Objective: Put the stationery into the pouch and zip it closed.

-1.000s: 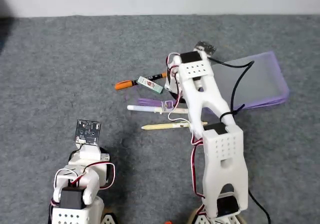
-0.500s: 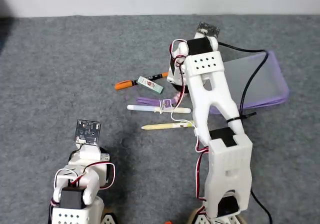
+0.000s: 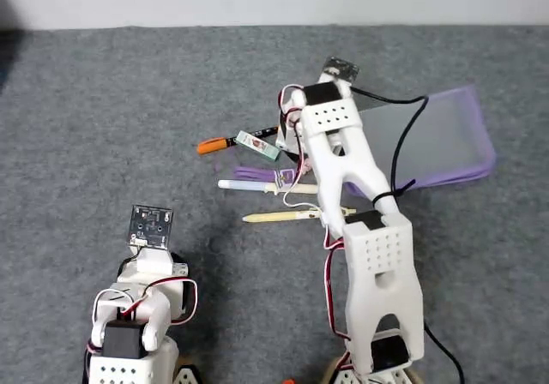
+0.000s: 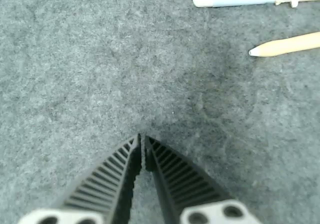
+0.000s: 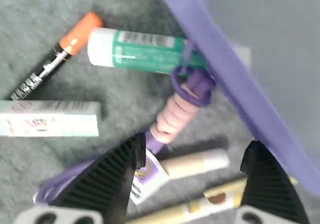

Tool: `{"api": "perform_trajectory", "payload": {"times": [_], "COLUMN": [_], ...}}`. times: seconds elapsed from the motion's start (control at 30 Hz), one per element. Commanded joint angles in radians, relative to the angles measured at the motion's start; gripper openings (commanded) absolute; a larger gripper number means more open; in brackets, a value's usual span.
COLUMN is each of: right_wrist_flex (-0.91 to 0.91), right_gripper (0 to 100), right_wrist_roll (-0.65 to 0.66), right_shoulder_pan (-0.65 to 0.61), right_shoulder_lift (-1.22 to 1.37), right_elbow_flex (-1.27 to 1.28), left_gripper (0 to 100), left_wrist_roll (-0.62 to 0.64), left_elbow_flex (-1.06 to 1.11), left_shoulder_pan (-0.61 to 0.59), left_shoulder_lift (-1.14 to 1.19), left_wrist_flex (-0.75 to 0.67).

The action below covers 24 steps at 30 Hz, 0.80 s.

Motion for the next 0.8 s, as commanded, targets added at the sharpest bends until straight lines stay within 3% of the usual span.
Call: {"api": "perform_trajectory", "payload": {"times": [0.0, 0.27, 0.53, 0.77], "right_wrist_flex": [-0.053, -0.122, -0.067, 0.084], "right_gripper": [31.3, 28.8, 0.5, 0.9], "right_wrist_roll": [-0.008, -0.008, -0.008, 0.029], "right_shoulder_pan": [-0.002, 0.001, 0.005, 0.007], "right_shoulder_lift": [0.012, 0.077, 0.079, -0.048], "right_elbow_flex": [-0.048, -0.048, -0.048, -0.048], "left_gripper": [1, 1, 1, 1], "left_wrist_roll": [0.009, 0.009, 0.009, 0.009], "left_elbow_flex": [-0.010, -0.010, -0.010, -0.010], "left_shoulder_pan": [-0.006, -0.006, -0.006, -0.006], "left_shoulder_lift": [-0.014, -0.014, -0.014, -0.014], "left_wrist_flex": [-0.002, -0.002, -0.002, -0.002]}}
